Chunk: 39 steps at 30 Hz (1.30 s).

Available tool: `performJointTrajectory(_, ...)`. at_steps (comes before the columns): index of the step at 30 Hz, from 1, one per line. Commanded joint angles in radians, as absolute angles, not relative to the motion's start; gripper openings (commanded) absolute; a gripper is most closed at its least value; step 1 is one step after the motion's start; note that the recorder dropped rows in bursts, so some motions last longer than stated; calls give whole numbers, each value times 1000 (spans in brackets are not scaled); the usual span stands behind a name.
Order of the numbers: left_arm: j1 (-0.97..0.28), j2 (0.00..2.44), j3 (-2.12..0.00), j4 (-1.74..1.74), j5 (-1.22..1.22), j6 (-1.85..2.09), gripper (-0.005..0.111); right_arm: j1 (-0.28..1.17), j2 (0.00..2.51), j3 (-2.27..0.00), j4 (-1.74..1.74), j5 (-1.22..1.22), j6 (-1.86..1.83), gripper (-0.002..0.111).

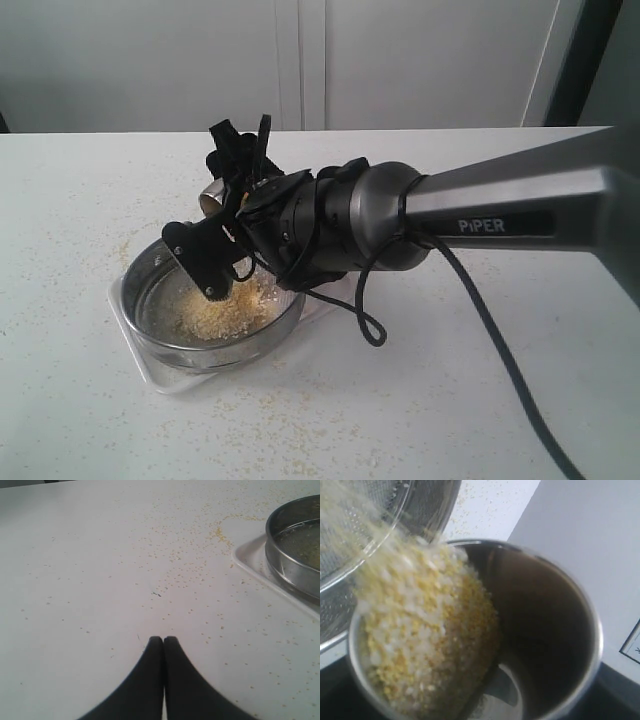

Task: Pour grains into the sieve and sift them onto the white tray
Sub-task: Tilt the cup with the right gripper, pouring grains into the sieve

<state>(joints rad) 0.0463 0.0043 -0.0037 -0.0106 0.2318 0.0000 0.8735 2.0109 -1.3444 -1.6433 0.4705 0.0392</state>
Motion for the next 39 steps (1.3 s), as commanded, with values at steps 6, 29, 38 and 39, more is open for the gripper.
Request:
performJointTrajectory(6,49,0,0,-20,232,0,0,877,2003,-1354,-1661,482,14,0)
performJointTrajectory(29,49,0,0,-20,232,0,0,877,2003,-1368,-1744,505,-172,0)
performJointTrajectory(38,49,0,0,-20,232,0,0,877,2003,-1386,-1744,523,-178,0)
performJointTrajectory(39,49,0,0,-20,232,0,0,877,2003,-1386,-1744,526,-178,0)
